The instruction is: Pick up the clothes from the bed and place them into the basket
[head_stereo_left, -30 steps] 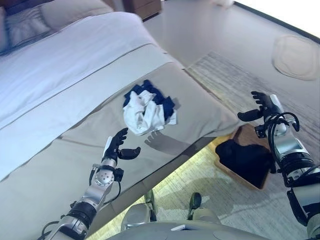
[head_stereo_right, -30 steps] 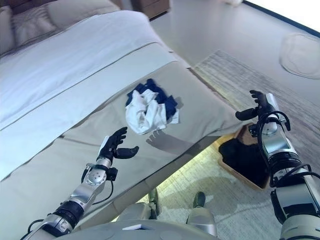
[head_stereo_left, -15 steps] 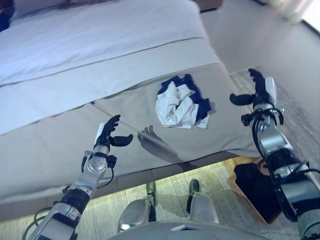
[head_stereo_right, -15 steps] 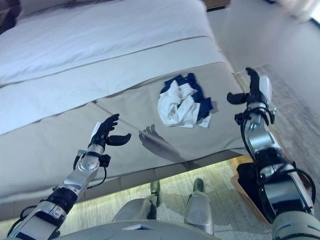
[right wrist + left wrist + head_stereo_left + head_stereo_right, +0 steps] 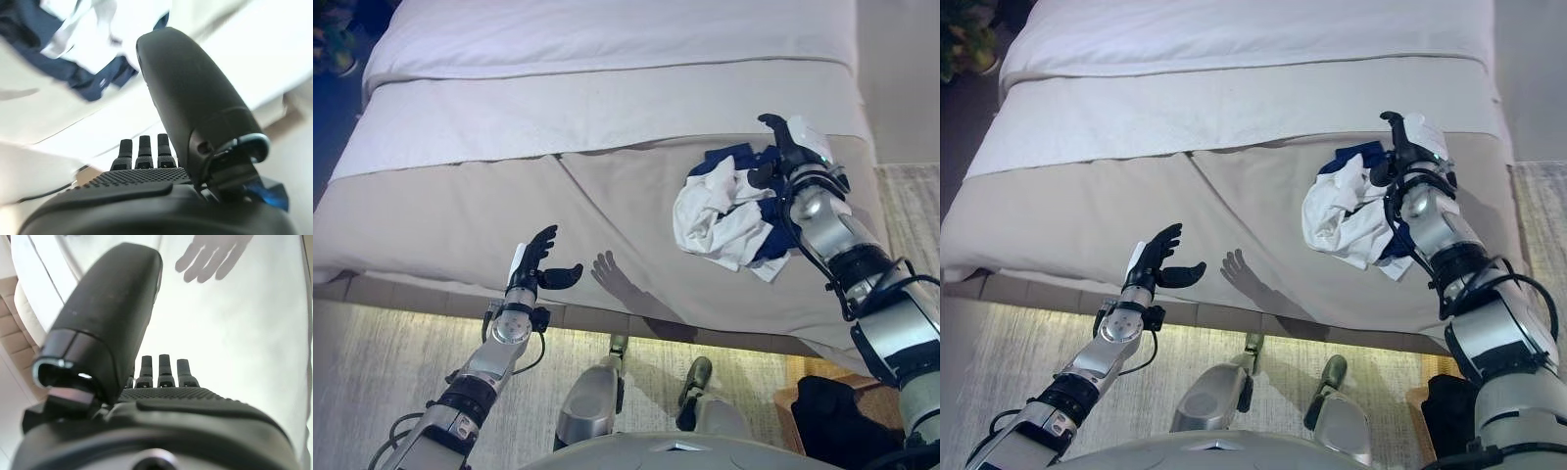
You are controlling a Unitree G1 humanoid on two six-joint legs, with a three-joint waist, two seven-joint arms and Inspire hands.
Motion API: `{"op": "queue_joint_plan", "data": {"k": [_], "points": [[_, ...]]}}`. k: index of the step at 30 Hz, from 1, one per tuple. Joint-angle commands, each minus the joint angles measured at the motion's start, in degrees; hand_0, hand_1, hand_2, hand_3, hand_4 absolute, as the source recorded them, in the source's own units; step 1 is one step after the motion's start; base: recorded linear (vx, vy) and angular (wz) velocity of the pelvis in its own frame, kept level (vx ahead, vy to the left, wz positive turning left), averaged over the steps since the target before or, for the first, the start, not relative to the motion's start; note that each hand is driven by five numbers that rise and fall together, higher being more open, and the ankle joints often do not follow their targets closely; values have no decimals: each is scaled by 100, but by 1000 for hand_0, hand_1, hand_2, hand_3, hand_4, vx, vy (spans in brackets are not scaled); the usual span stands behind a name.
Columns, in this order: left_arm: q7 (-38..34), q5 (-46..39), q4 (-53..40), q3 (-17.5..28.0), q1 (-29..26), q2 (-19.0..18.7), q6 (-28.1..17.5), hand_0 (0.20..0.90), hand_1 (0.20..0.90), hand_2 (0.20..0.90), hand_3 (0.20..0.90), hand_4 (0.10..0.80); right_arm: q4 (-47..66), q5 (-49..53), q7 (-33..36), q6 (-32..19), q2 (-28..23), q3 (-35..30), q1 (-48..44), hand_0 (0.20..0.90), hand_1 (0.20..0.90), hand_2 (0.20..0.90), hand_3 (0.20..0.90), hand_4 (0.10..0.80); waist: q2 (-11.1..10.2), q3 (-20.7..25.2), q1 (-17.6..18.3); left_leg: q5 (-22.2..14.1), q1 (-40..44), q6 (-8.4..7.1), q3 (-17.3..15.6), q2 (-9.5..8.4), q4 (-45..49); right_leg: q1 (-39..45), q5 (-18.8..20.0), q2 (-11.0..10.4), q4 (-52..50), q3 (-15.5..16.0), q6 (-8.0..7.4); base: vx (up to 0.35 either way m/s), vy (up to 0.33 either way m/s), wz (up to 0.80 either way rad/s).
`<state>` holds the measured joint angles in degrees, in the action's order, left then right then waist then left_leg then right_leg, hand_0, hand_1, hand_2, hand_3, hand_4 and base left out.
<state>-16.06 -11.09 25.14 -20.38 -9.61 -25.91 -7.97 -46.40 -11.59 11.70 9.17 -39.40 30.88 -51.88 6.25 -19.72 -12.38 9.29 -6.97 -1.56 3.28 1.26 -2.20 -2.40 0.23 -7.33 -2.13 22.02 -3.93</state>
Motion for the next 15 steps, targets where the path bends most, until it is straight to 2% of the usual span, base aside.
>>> {"op": "queue_joint_plan", "data": {"k": [1,4,5,9,15], "points": [[-92,62,-690,69,-348,-396,-650,900,900,900,900,800,-65,-327,34,122,-61,524,-1065,900,900,900,900,800,-45,-166,-172,-816,-546,-236,-229,-143,852,-576,-911,-330,-1477,209,359,-95,38,23],[-77,-18,-841,1,-447,-416,-700,900,900,900,900,800,-514,-405,-69,219,94,632,-1238,900,900,900,900,800,84,-464,-273,-861,-874,-147,-167,-266,1182,-922,-944,-494,-1886,260,373,-60,20,18],[-75,-23,-855,-4,-441,-414,-704,900,900,900,900,800,-565,-398,-96,230,118,653,-1250,900,900,900,900,800,60,-497,-284,-994,-843,-173,-159,-288,1236,-918,-1094,-513,-1976,194,334,36,1,16],[-74,-92,-1059,-119,-525,-420,-660,900,900,900,900,800,-990,-299,-227,292,265,715,-1369,900,900,900,900,800,153,-806,-357,-1148,-1264,-52,-187,-431,1784,-1324,-1171,-698,-2489,214,359,-56,33,14],[-195,-83,-1132,-281,-617,-373,-616,900,900,900,900,800,-1321,-387,-413,440,367,836,-1411,900,900,900,900,800,219,-1007,-375,-1445,-1685,74,-234,-544,2483,-1694,-1344,-881,-3114,191,409,-54,41,4]]}}
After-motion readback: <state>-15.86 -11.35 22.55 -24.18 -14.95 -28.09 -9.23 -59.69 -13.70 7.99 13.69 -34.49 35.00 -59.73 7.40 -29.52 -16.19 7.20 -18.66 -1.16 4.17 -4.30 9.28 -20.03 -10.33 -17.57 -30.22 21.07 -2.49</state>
